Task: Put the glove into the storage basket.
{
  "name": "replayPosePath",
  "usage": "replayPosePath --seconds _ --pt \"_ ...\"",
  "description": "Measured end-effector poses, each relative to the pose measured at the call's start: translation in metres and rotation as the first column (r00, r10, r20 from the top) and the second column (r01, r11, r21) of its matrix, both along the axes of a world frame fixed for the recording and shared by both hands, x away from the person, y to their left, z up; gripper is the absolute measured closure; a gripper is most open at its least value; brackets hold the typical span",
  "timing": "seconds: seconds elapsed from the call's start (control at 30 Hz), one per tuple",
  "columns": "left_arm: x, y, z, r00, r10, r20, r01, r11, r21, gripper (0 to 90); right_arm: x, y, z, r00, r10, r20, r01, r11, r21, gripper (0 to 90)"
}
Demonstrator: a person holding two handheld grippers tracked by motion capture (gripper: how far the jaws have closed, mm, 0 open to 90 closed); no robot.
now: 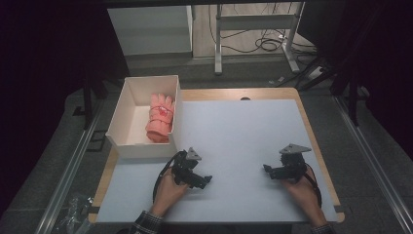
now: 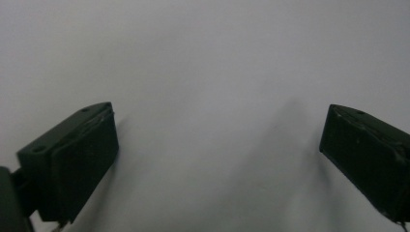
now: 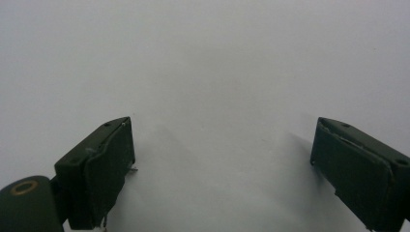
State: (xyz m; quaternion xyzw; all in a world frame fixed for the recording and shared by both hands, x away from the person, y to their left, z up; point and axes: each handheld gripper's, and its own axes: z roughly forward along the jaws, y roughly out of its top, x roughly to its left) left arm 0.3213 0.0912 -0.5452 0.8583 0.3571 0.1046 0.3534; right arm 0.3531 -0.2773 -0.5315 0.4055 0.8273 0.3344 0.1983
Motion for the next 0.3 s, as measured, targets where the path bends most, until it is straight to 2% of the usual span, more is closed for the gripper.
replayPosePath --seconds 0.03,0.3 --pt "-0.0027 -0.0021 -0.0019 0.9995 -0.006 0.031 0.005 0.9997 0.025 0.0 0.0000 0.0000 0.0000 1.0000 0.000 0.000 0.000 1.000 0.000 8.6" --pt "-0.0030 -0.0029 -0.0020 0.9995 -0.001 0.030 0.000 0.9996 0.029 0.0 -0.0001 0.0000 -0.0001 1.0000 0.000 0.000 0.000 1.000 0.001 8.6"
